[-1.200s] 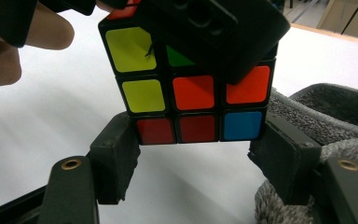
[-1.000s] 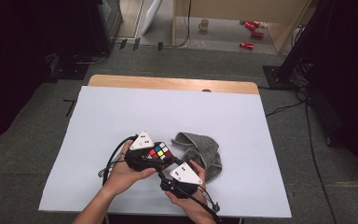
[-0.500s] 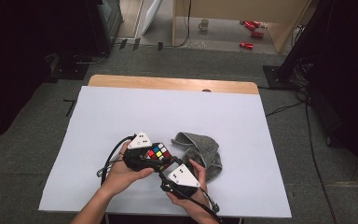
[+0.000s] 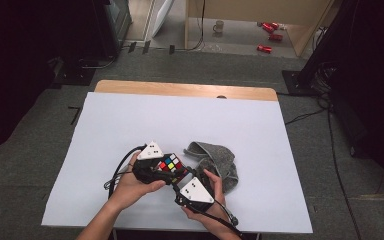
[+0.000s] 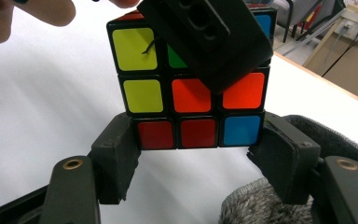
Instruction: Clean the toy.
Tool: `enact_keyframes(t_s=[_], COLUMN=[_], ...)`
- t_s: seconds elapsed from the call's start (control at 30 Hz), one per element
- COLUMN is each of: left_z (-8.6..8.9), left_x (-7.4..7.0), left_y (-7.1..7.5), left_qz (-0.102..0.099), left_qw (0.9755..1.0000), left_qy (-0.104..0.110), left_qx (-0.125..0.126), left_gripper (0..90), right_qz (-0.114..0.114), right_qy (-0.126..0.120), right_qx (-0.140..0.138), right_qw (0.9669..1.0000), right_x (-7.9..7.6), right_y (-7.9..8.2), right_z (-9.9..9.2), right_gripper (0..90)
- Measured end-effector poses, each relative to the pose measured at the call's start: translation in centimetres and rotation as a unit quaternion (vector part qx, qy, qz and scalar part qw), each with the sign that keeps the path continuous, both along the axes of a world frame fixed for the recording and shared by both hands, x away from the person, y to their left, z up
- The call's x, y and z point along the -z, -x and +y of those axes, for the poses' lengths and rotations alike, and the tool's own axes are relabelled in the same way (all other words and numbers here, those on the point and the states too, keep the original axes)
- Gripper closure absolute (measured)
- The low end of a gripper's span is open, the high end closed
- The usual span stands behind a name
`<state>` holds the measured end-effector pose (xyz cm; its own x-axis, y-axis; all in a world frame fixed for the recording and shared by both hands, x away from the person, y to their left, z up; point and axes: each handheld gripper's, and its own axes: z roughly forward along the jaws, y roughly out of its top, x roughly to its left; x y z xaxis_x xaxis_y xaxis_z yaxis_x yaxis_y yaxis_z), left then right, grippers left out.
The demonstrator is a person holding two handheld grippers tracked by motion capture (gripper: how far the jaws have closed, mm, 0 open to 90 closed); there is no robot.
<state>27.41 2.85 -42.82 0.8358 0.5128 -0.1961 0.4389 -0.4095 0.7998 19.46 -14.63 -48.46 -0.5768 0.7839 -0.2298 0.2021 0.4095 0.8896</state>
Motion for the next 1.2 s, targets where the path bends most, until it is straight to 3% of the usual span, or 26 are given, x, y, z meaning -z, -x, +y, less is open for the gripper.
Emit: enact_keyframes(t_s=[0.37,0.6,0.87,0.93,1.07,1.1,1.13,1.2], left_z=[0.2,0.2,0.8,1.0,1.3,1.5,1.5,1.7], left_x=[0.5,0.4,0.4,0.3,0.2,0.0,0.0,-0.1], left_y=[0.0,0.3,0.0,-0.1,-0.1,-0.1,-0.1,-0.1], left_qz=[0.012,-0.004,-0.004,-0.003,-0.009,-0.009,-0.009,-0.018], left_qw=[0.9999,1.0,0.9997,0.9996,0.9992,0.9988,0.9988,0.9983], left_qy=[0.003,0.003,0.021,0.025,0.035,0.044,0.044,0.051], left_qx=[0.002,-0.002,-0.008,-0.011,-0.017,-0.018,-0.018,-0.022], left_gripper=[34.5,34.7,34.7,34.7,34.7,34.7,34.7,34.7], right_qz=[-0.024,-0.027,0.006,0.023,0.048,0.066,0.066,0.094], right_qy=[0.049,0.05,0.001,-0.024,-0.043,-0.061,-0.061,-0.088], right_qx=[-0.013,-0.013,-0.019,-0.017,-0.005,0.002,0.002,0.008], right_qw=[0.9984,0.9983,0.9998,0.9993,0.9979,0.9959,0.9959,0.9916], right_x=[0.2,0.2,-0.2,-0.2,-0.1,0.0,0.0,0.2], right_y=[0.1,0.1,-0.4,-0.6,-0.8,-1.0,-1.0,-1.2], right_z=[-0.2,-0.1,-0.8,-1.2,-1.4,-1.6,-1.6,-1.7], right_gripper=[35.0,34.9,29.4,28.2,28.1,30.0,30.0,36.4])
